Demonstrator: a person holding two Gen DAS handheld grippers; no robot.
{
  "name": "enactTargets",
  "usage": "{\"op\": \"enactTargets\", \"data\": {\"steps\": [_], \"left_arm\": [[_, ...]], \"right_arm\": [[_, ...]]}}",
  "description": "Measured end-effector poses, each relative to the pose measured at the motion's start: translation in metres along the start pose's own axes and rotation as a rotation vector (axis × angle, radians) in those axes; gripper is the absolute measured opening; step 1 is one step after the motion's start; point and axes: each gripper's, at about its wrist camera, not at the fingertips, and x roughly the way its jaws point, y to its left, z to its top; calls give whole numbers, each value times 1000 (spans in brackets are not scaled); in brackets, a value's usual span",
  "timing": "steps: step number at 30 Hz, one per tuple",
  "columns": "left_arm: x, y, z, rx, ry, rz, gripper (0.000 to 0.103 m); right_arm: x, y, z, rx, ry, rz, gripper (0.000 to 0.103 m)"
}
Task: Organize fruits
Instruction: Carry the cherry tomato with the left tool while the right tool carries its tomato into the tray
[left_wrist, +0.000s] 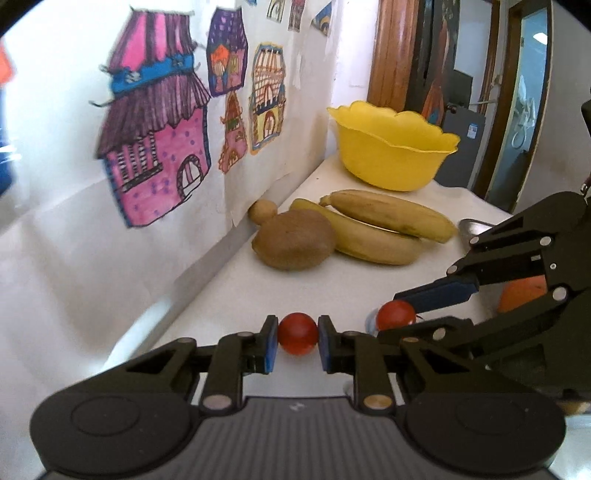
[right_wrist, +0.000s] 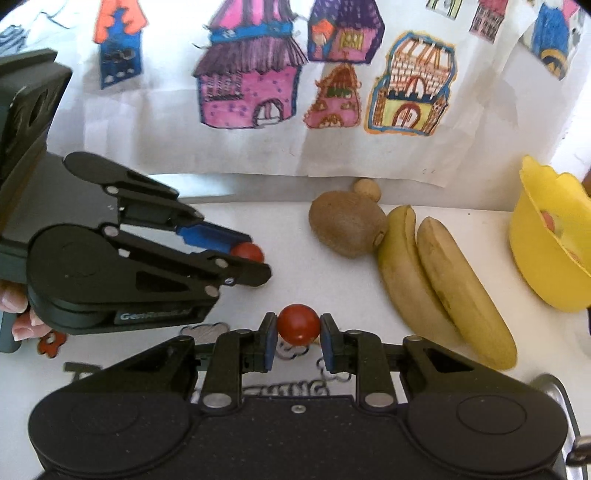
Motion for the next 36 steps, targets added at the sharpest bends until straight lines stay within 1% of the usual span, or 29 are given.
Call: {"op": "enactTargets", "data": {"steps": [3, 7, 14, 19, 27, 32, 36], "left_arm": [[-20, -4, -10, 0, -15, -24, 24], [-47, -13, -28, 4, -28, -58, 24], [-91, -41, -51, 63, -72, -71, 24], [-115, -59, -61, 84, -89, -88, 24], [-134, -84, -73, 92, -115, -110, 24], [-130, -99, -65, 82, -137, -127, 24], [-125, -112, -54, 68, -164, -144, 24]], "right_arm": [[-20, 14, -11, -7, -21, -16, 26], [-50, 38, -28, -3, -68, -13, 26], [-94, 88, -58, -19, -147, -25, 26], [-119, 108, -83, 2, -193, -56, 26], [-149, 111, -129, 108, -255, -135, 26], [-165, 103, -159, 177, -267, -168, 26], [-176, 92, -176, 207, -291, -228, 26]]}}
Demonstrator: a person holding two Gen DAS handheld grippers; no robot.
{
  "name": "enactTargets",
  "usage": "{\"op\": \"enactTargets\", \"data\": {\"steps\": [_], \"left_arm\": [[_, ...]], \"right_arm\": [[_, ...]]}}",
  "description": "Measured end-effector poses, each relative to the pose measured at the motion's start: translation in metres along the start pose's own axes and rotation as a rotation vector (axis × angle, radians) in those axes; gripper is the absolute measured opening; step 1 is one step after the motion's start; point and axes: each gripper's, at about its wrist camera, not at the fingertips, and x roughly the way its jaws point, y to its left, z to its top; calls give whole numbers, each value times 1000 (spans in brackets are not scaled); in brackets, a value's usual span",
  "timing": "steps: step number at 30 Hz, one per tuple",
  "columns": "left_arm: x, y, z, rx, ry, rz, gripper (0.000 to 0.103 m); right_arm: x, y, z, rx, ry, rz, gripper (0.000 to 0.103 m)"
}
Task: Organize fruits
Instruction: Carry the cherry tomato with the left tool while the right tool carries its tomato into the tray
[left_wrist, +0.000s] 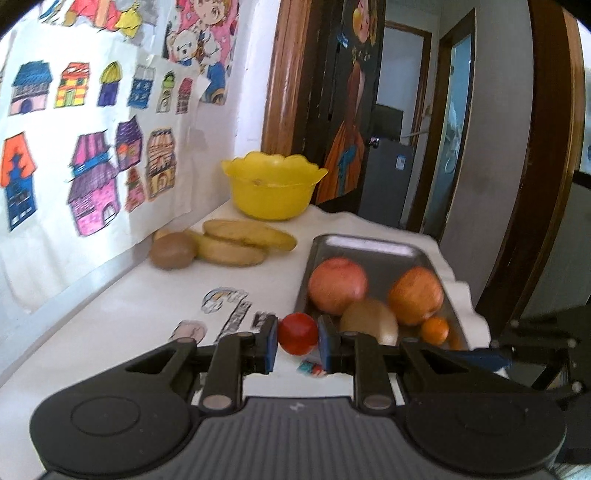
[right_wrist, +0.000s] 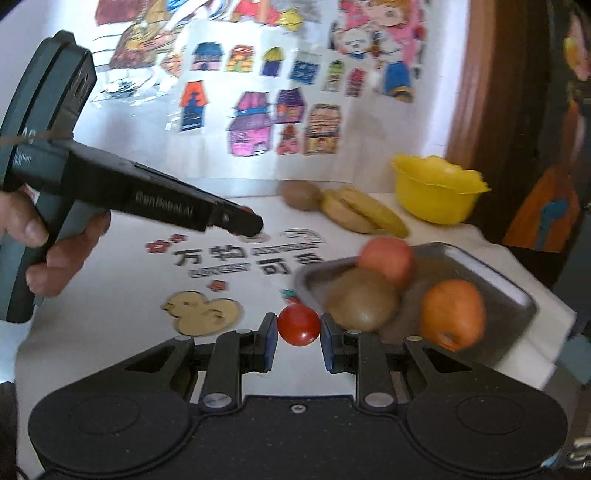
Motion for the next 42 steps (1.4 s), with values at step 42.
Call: {"op": "enactTargets", "data": {"steps": [42], "left_arm": [[73, -17, 1, -82, -35, 42, 25]], "right_arm": [[39, -41, -28, 125, -53, -206, 27]]}}
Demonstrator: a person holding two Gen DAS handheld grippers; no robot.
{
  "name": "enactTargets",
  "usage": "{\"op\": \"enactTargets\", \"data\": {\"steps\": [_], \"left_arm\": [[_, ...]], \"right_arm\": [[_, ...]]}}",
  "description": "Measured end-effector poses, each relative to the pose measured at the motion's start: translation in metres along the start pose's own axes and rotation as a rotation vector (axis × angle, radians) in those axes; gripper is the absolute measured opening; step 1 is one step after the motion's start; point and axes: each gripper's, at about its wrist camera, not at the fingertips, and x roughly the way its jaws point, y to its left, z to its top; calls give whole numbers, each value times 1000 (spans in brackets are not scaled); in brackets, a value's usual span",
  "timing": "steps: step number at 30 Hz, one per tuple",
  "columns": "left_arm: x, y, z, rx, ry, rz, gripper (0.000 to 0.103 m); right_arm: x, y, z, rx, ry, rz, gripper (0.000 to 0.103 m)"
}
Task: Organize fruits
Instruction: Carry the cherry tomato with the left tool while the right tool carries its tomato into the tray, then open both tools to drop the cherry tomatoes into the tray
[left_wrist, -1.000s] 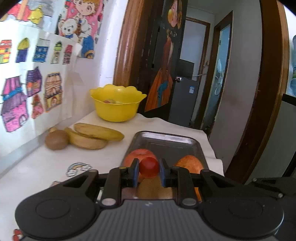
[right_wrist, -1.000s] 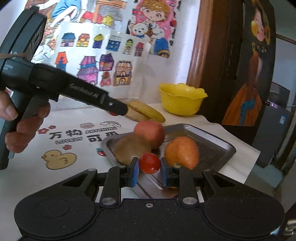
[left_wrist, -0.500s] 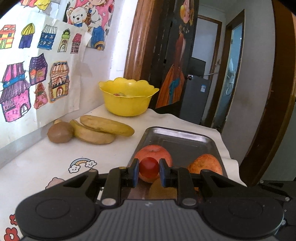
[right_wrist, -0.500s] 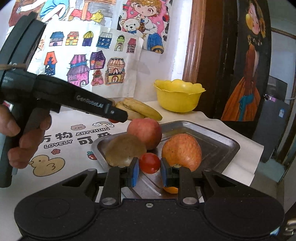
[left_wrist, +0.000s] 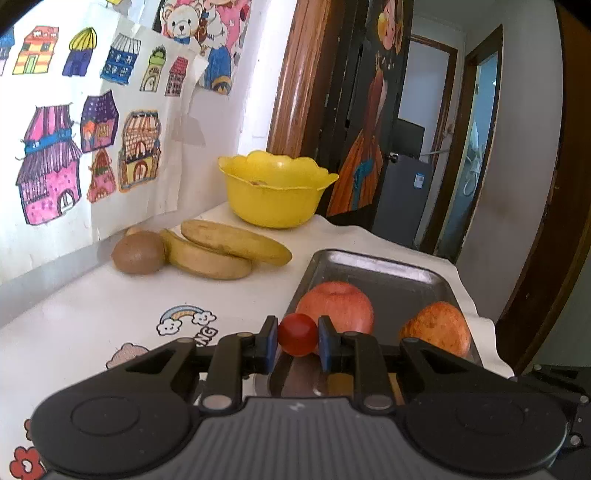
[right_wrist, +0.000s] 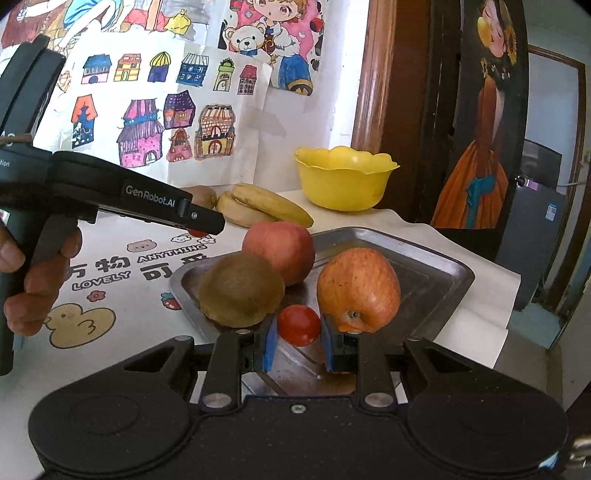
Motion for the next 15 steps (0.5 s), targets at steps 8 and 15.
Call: {"op": "enactTargets", "data": {"steps": [8, 15], "left_arm": [[10, 0, -6, 20, 53, -2, 25], [13, -1, -9, 30, 74, -10, 25]], "right_arm": [[5, 5, 1, -20, 11, -13, 27], [7, 7, 2, -30, 25, -13, 27]]}}
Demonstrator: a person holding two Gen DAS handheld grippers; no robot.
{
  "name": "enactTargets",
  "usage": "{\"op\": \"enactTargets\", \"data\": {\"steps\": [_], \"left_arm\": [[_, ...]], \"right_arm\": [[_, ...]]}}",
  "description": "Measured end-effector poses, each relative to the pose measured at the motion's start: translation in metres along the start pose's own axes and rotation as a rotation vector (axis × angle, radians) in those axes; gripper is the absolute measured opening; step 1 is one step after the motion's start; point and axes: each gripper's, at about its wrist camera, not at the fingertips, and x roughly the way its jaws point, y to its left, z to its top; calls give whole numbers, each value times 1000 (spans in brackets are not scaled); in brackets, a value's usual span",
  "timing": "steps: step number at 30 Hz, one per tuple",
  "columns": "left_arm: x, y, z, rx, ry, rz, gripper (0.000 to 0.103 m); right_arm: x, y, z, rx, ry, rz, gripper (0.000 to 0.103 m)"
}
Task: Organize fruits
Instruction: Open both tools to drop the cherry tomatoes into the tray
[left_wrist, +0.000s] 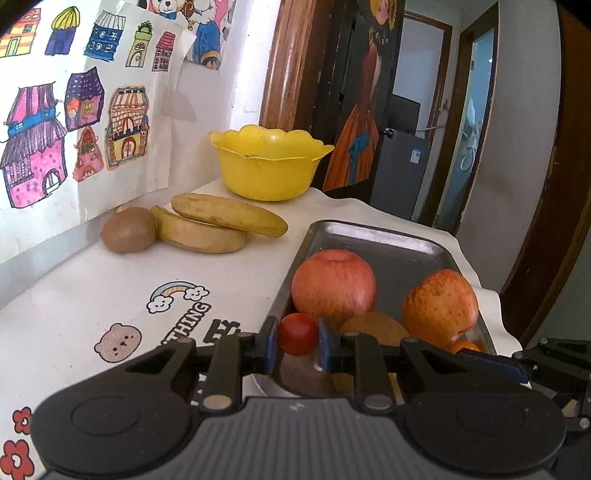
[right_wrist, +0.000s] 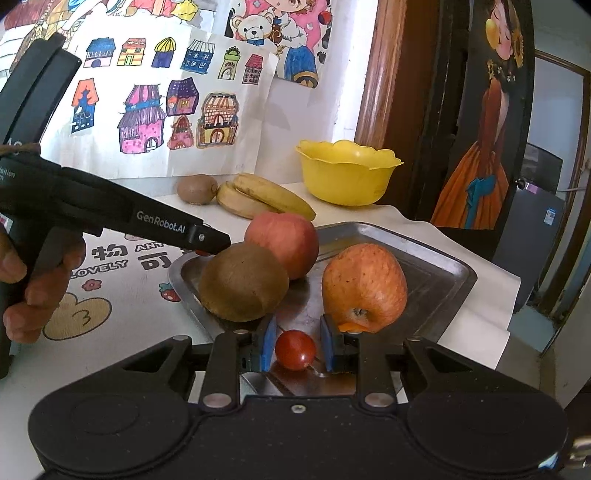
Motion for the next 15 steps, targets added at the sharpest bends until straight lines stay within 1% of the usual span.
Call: {"op": "enactTargets", "data": {"steps": [3, 5, 9, 11, 12, 13, 14, 15], "left_arm": [[0, -1, 0, 4, 0, -6, 25], [-1, -1, -1, 9, -3, -7, 28], [-1, -1, 0, 6, -8, -8, 35], [-3, -1, 0, 4, -16, -5, 42], [-4, -1, 0, 3, -23, -3, 49], [-5, 0, 0, 1, -32, 1, 59], [-7, 0, 1, -3, -45, 6, 64], [-8, 1, 1, -7, -54, 5, 71]], "right_arm": [[0, 1, 0, -6, 3, 0, 28], [0, 1, 0, -9, 1, -2, 29], [-1, 2, 0, -12, -9, -7, 35], [-3, 3, -1, -13, -18, -13, 40], [-5, 3, -2, -11, -25, -19, 44], [-6, 2, -2, -4, -31, -24, 47], [-8, 2, -2, 6, -35, -27, 49], [-9, 1, -3, 17, -38, -30, 51]]}}
